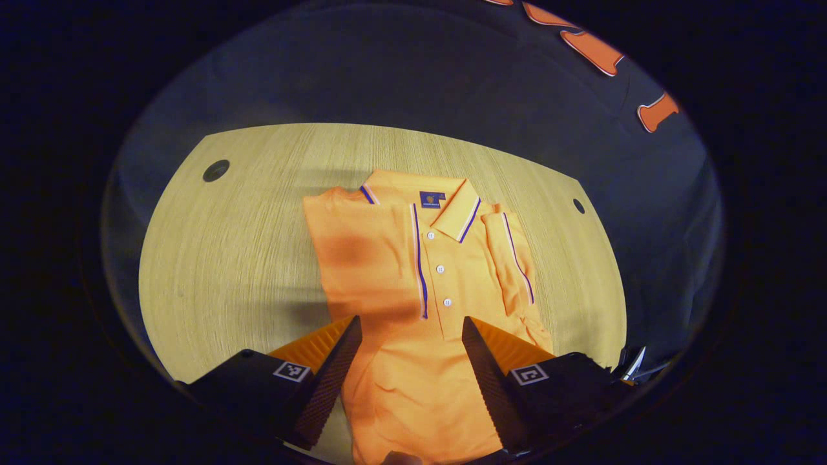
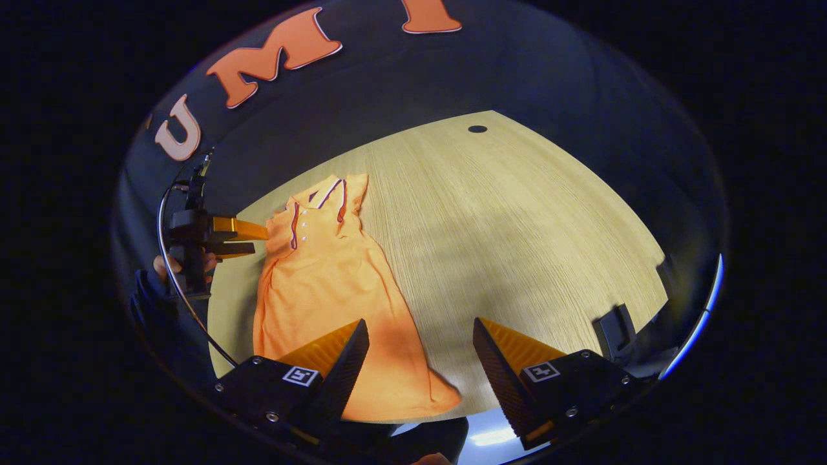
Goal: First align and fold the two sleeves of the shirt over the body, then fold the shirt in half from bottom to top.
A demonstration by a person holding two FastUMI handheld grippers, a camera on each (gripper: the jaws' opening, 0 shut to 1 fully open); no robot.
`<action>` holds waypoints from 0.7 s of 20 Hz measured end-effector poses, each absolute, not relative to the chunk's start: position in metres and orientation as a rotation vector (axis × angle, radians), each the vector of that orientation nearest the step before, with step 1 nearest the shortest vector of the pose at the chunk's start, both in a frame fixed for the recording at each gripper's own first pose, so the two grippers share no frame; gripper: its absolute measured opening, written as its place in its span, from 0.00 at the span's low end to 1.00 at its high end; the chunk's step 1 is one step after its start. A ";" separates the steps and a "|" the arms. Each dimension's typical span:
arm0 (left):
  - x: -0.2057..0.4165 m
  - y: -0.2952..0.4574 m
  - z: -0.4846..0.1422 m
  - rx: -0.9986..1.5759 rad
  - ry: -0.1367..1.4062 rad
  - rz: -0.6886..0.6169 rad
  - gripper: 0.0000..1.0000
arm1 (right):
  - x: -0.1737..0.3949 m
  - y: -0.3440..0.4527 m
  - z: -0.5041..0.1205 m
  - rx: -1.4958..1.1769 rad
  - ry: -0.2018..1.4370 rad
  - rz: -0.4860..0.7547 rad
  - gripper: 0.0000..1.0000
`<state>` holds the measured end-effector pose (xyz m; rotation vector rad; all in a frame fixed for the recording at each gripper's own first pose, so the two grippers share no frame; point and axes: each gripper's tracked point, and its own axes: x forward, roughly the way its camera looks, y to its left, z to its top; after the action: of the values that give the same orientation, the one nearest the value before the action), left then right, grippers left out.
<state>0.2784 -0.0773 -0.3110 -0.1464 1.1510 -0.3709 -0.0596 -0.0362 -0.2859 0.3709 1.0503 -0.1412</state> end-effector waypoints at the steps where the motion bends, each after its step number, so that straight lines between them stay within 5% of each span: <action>1: 0.266 -0.070 -0.309 -0.146 1.144 -0.351 0.98 | -0.059 -0.033 -0.288 0.360 1.056 -0.112 0.99; 14: 0.097 -0.009 -0.326 -0.135 1.172 -0.169 0.99 | -0.097 -0.009 -0.336 0.202 1.191 0.155 0.99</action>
<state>0.0966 -0.0088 -0.3255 -0.1348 1.1717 -0.1693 -0.0966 -0.0086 -0.3362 0.2019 1.1907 0.1551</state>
